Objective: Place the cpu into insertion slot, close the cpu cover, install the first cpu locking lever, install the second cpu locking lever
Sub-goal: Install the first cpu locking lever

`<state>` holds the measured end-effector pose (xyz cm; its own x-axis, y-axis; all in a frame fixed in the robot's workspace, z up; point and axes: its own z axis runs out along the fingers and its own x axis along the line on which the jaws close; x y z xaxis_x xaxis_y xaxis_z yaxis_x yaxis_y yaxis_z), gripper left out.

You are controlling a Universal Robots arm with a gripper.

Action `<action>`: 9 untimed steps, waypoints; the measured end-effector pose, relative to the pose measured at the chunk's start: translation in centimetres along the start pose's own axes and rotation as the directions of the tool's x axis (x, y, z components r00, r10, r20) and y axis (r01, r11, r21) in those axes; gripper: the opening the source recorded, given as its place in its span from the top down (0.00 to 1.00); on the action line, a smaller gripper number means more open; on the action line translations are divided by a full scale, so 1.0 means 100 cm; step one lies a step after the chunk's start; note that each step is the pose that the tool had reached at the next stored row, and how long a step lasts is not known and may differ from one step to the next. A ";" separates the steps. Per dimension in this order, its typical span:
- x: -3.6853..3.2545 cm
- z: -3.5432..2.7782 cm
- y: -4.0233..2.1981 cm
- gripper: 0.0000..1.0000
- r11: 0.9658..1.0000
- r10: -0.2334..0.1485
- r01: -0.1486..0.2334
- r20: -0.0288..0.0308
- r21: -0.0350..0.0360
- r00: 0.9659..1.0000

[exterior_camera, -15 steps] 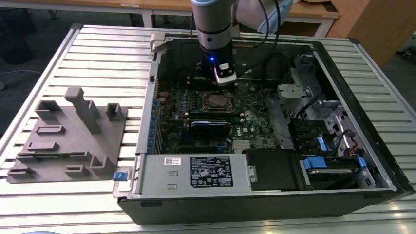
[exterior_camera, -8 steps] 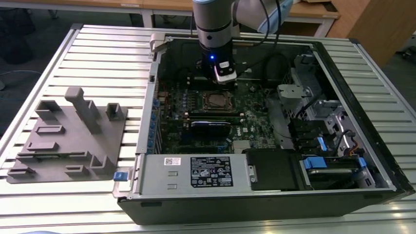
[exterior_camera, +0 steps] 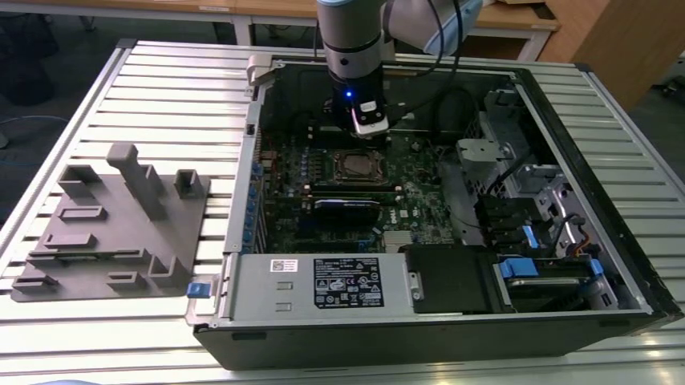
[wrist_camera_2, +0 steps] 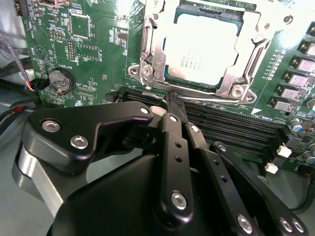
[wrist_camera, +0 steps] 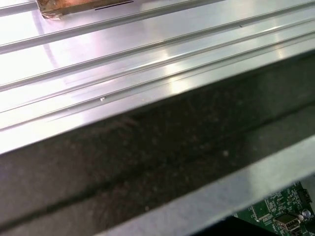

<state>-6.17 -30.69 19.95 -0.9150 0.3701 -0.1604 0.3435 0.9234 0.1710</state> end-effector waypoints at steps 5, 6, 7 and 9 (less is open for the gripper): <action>0.0000 0.0000 0.0000 0.89 1.000 0.001 -0.001 0.000 0.000 1.000; 0.0000 0.0000 0.0000 0.89 1.000 0.001 -0.001 0.000 0.000 1.000; 0.0000 0.0000 0.0000 0.89 1.000 0.001 -0.001 0.000 0.000 1.000; -0.0002 0.0001 0.0001 0.89 1.000 0.001 -0.001 0.000 0.000 1.000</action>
<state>-6.15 -30.68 19.95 -0.9146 0.3711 -0.1604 0.3445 0.9231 0.1710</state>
